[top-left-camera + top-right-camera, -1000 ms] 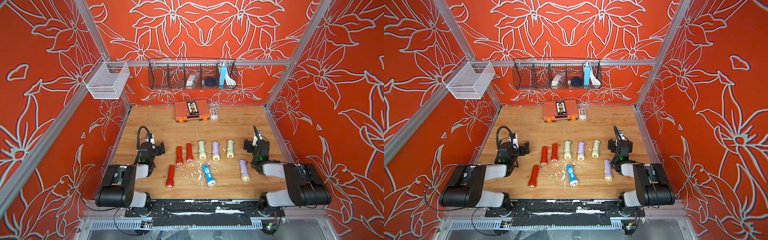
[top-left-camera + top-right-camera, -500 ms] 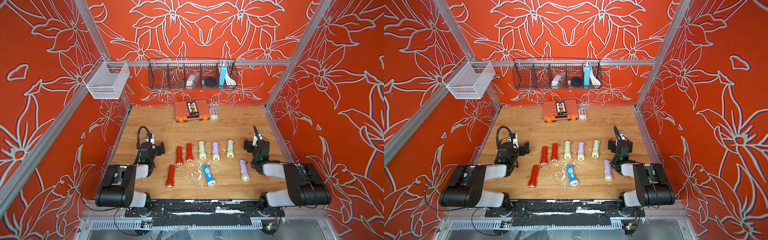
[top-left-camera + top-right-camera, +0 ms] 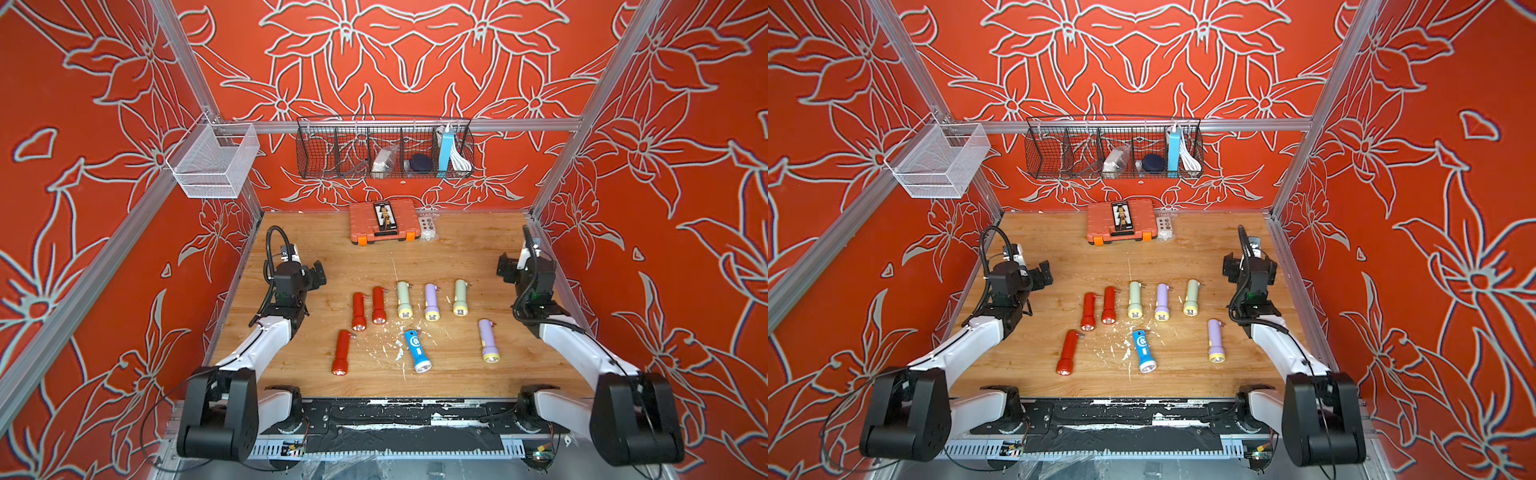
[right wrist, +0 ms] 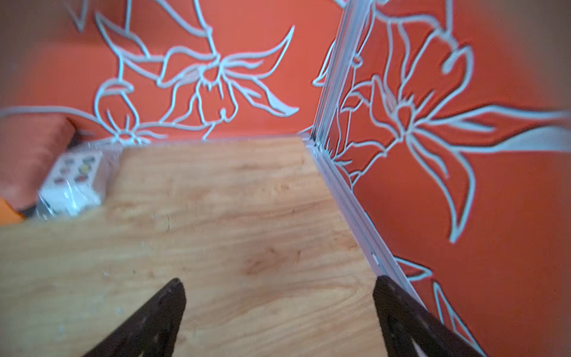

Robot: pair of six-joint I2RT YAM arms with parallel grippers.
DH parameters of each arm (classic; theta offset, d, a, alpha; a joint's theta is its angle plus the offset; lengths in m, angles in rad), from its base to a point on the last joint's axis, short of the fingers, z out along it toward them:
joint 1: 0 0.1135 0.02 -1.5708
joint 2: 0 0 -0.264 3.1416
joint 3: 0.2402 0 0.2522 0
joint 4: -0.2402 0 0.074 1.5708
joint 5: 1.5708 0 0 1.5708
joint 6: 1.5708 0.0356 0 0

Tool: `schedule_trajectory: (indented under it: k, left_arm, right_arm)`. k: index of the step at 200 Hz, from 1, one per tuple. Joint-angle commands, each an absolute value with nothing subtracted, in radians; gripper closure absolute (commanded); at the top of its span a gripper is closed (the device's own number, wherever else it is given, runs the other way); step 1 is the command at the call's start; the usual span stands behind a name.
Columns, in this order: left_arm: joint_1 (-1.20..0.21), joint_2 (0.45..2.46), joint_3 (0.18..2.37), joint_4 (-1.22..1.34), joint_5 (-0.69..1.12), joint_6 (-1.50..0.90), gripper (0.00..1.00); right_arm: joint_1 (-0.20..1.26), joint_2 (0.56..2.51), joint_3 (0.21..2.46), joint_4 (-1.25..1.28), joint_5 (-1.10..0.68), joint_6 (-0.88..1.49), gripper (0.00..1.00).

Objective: Close the plug at the bottom of the flashlight
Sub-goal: Pick up the flashlight from the center of the board.

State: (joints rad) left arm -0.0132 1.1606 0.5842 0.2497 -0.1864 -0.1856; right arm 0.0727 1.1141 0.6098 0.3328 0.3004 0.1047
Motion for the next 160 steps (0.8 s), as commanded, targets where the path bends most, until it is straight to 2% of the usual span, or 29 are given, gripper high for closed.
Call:
schedule_trajectory:
  k: [1, 11, 35, 87, 122, 160]
  left_arm:
    - [-0.069, 1.121, 0.659, -0.038, -0.24, -0.325, 0.02]
    - [-0.098, 1.112, 0.699, -0.123, -0.229, -0.355, 0.02]
    - [-0.156, 1.107, 0.774, -0.327, -0.194, -0.44, 0.02]
    - [-0.24, 1.18, 0.865, -0.589, -0.025, -0.428, 0.13]
    - [-0.32, 1.279, 0.92, -0.665, -0.04, -0.414, 0.15]
    - [-0.379, 1.367, 0.917, -0.62, 0.033, -0.476, 0.26]
  right_arm:
    - [0.073, 1.048, 0.646, 0.042, 0.448, 0.38, 0.02]
    - [0.067, 1.012, 0.65, -0.035, 0.432, 0.491, 0.02]
    - [0.064, 0.909, 0.643, -0.14, 0.195, 0.539, 0.02]
    - [0.065, 0.862, 0.715, -0.464, -0.075, 0.48, 0.02]
    - [0.067, 0.864, 0.721, -0.533, -0.12, 0.445, 0.02]
    - [0.067, 0.872, 0.721, -0.513, -0.13, 0.419, 0.02]
